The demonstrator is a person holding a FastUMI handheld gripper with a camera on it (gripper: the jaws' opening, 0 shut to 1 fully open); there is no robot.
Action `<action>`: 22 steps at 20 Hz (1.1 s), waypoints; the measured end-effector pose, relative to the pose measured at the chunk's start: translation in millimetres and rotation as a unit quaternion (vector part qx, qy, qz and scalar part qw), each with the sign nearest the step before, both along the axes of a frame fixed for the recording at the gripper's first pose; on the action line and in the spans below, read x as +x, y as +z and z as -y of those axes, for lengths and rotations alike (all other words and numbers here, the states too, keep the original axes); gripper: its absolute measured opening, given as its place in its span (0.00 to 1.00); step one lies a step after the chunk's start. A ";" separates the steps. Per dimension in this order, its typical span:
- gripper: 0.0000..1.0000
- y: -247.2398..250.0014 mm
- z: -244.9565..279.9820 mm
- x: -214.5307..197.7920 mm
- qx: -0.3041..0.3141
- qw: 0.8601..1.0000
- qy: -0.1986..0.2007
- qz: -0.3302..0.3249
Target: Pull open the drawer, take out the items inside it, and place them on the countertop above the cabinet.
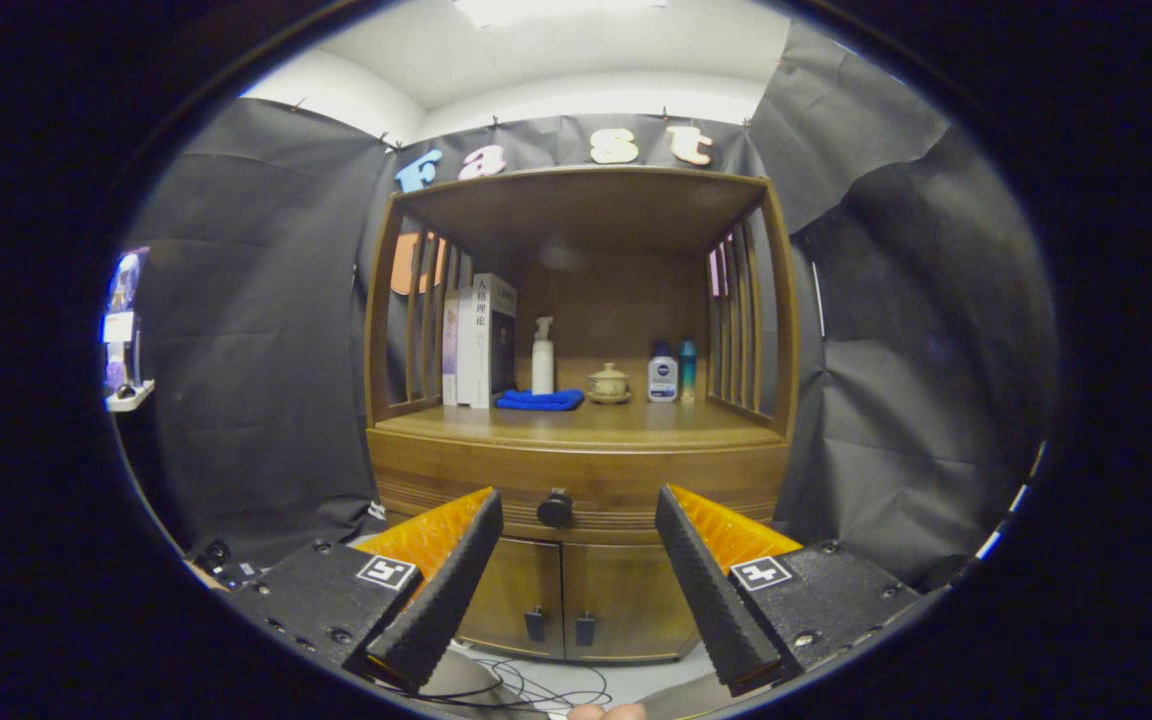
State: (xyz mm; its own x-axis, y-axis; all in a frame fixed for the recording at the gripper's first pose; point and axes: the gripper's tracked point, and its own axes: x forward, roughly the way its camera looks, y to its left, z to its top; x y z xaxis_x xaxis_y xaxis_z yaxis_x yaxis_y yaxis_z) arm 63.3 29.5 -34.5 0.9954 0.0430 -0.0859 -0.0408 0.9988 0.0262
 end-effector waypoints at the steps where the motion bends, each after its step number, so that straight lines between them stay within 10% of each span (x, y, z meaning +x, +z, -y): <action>1: 0.99 -3.8 -3.6 9.8 -0.004 1.000 0.001 -0.001; 18: 0.99 -104.4 -31.7 156.4 -0.023 0.996 0.003 -0.083; 22: 0.78 -113.6 -30.9 172.2 -0.009 0.995 -0.010 -0.098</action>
